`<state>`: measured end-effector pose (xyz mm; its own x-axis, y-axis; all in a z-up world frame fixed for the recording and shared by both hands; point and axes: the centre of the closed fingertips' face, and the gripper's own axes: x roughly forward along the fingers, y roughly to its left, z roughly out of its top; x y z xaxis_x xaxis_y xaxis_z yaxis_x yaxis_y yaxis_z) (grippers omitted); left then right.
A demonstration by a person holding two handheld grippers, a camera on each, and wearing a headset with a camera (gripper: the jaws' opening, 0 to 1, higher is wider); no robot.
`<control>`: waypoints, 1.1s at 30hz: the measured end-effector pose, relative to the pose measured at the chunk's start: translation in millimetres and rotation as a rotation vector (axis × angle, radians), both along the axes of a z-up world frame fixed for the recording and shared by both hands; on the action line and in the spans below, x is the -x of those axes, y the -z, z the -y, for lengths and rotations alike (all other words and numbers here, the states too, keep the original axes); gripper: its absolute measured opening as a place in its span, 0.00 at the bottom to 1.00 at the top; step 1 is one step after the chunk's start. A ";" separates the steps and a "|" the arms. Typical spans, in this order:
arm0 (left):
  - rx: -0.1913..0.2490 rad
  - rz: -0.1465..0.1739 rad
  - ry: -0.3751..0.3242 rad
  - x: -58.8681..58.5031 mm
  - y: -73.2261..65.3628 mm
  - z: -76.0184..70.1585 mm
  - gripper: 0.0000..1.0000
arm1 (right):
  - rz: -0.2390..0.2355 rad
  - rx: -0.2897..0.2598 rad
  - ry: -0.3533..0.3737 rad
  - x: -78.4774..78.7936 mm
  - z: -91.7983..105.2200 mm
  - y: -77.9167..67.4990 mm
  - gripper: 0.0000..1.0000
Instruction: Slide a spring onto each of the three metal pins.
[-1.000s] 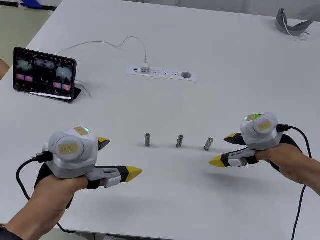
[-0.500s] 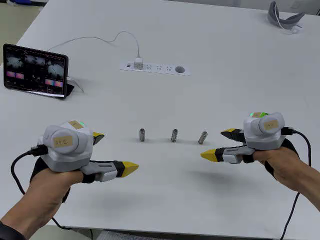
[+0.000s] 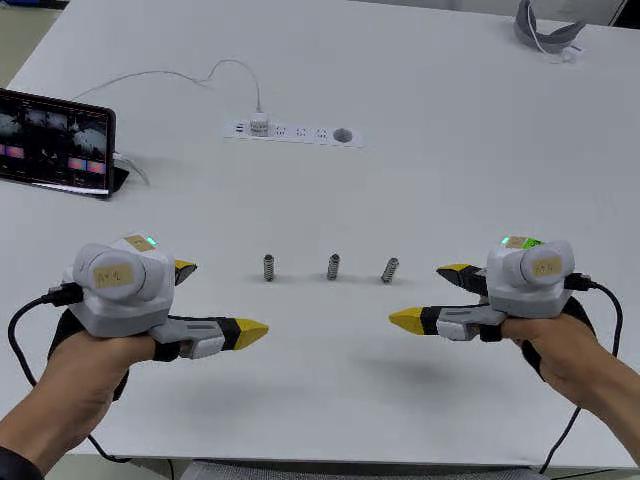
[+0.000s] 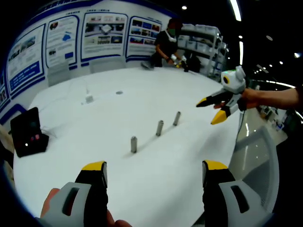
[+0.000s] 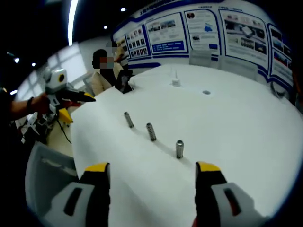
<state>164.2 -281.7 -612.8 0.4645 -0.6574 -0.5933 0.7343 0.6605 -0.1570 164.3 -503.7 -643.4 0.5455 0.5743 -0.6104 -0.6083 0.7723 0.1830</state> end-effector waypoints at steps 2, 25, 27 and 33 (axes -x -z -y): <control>0.000 0.003 0.001 -0.7 -0.2 0.4 0.84 | 0.006 -0.009 0.012 1.2 -0.4 -1.5 0.75; 0.009 -0.003 0.004 -3.5 -3.1 -0.6 0.82 | 0.003 -0.055 0.046 17.8 -0.4 -6.1 0.80; 0.016 -0.004 0.011 -2.9 -4.3 0.3 0.78 | 0.002 -0.054 0.044 18.1 -0.6 -6.2 0.80; 0.029 0.001 0.020 -3.0 -7.1 0.3 0.77 | 0.006 -0.058 0.044 17.4 -1.3 -7.1 0.81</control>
